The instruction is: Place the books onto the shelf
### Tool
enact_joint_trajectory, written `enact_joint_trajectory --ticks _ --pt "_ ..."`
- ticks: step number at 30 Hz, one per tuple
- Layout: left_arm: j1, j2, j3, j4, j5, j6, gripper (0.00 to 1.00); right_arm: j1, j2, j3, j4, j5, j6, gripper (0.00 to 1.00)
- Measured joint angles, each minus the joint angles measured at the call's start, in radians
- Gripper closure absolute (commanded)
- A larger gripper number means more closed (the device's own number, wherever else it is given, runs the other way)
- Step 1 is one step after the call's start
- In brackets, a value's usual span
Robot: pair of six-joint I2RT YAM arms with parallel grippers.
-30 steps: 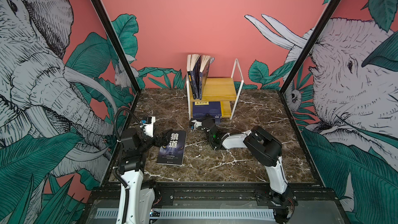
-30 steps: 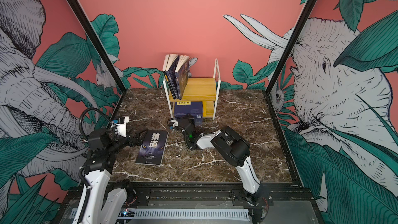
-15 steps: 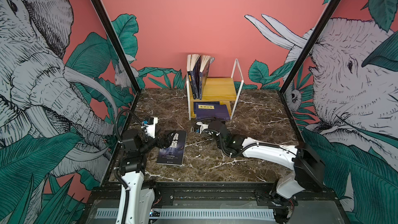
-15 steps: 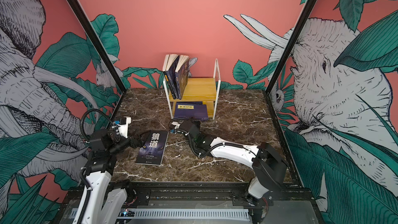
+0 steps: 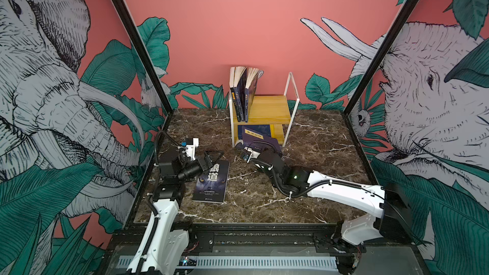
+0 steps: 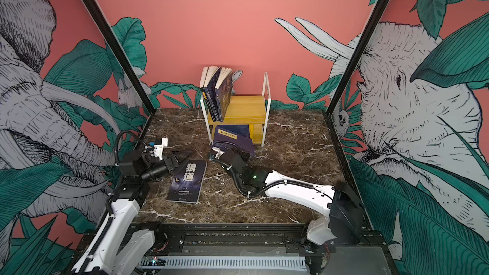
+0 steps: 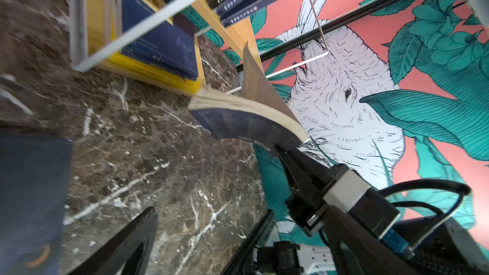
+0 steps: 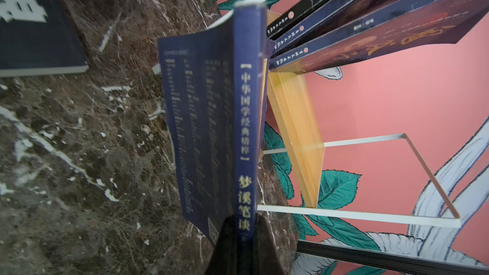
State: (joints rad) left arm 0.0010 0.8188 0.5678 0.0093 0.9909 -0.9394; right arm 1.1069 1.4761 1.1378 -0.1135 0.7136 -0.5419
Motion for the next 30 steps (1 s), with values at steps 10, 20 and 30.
enact_joint_trajectory --ticks 10,20,30 --pt "-0.053 0.169 0.074 -0.006 0.052 -0.172 0.00 0.087 0.077 0.030 0.053 -0.010 0.108 1.00" --pt "-0.060 0.249 0.090 0.024 0.038 -0.196 0.08 0.194 0.117 -0.012 0.142 -0.120 0.032 1.00" --pt "-0.061 0.264 0.088 0.015 0.008 -0.139 0.85 0.204 0.154 -0.026 0.216 -0.129 -0.056 1.00"
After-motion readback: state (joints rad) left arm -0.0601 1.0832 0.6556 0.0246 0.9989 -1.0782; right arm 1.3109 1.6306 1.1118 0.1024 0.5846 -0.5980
